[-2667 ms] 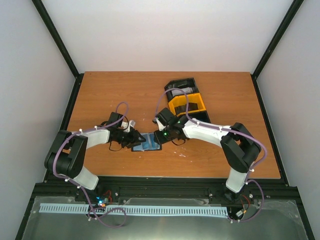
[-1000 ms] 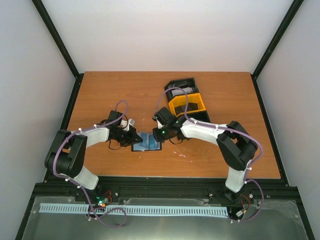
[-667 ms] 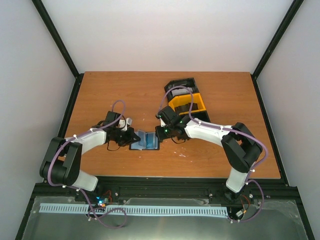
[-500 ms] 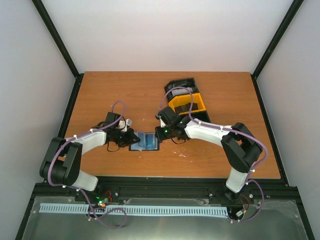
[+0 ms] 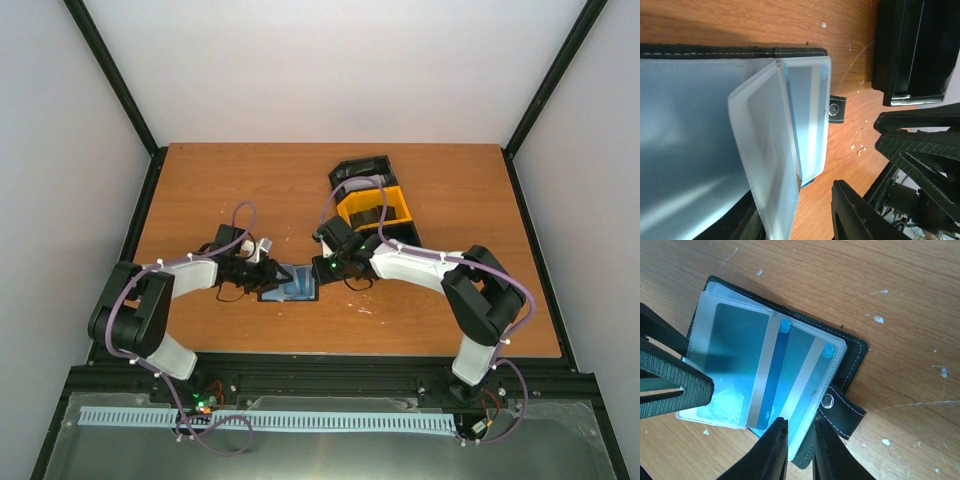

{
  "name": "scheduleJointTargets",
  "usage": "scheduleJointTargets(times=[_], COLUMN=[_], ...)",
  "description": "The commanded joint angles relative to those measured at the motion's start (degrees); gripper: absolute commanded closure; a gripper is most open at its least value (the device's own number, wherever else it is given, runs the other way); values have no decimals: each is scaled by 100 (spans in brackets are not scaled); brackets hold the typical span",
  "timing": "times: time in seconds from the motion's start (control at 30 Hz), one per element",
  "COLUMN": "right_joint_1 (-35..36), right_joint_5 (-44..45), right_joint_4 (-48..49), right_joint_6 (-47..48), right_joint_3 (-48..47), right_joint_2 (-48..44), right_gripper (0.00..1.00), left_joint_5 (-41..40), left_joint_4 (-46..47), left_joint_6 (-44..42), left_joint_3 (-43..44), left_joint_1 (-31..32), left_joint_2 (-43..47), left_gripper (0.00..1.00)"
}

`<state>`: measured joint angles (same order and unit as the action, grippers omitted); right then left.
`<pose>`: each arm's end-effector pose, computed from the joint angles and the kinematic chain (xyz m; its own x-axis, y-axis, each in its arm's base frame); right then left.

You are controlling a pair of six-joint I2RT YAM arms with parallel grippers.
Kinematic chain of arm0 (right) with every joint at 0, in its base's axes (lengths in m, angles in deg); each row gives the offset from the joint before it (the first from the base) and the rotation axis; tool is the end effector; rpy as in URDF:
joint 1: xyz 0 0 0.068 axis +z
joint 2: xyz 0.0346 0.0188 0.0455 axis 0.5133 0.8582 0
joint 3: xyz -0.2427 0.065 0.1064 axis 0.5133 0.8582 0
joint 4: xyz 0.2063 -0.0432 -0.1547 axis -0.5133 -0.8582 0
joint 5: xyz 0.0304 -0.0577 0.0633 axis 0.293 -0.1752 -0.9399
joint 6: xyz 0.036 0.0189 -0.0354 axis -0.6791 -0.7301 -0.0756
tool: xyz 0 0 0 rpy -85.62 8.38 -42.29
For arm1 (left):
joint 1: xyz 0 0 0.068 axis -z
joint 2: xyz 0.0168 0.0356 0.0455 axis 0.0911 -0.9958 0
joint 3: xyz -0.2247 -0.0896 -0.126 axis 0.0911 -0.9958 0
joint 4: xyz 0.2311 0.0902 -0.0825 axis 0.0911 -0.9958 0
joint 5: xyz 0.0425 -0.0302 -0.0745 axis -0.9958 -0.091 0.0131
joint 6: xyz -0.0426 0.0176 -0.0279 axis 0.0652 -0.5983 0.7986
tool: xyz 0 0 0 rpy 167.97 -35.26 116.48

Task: Put the credit cards into the card holder
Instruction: Turn over the card slot at the center of the board.

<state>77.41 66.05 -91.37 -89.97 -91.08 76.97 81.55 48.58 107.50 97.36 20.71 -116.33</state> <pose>0.2419 0.2652 0.1798 -0.8784 -0.2596 -0.4014 -0.4222 0.8151 0.3967 0.2405 -0.0926 0.1348 -0.9875 -0.1523 -0.0406 -0.0639 0.6222 -0.7803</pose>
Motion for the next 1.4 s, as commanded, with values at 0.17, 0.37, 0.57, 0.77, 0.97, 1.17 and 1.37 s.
scheduleJointTargets(times=[0.17,0.37,0.57,0.77,0.97,1.17,1.37], right_joint_1=[-16,-3,6,6,6,0,-3], right_joint_5=[-606,-840,-924,-1258,-1601,-1787,-1763], right_joint_4=[131,-125,-184,-26,102,220,316], right_joint_6=[67,228,304,310,309,301,283], right_joint_3=[-158,-602,-816,-889,-937,-968,-944], right_joint_2=[215,813,1184,1406,1605,1721,1710], right_gripper=[86,92,96,97,97,97,97], left_joint_5=[370,340,300,282,299,296,195], left_joint_4=[302,267,156,115,108,53,-219], left_joint_6=[-8,-42,-107,-131,-149,-169,-228], left_joint_3=[162,260,319,337,357,379,414], left_joint_1=[32,42,40,42,42,42,42], left_joint_2=[-152,-253,-263,-272,-281,-202,-60], left_gripper=[66,66,66,66,66,65,65])
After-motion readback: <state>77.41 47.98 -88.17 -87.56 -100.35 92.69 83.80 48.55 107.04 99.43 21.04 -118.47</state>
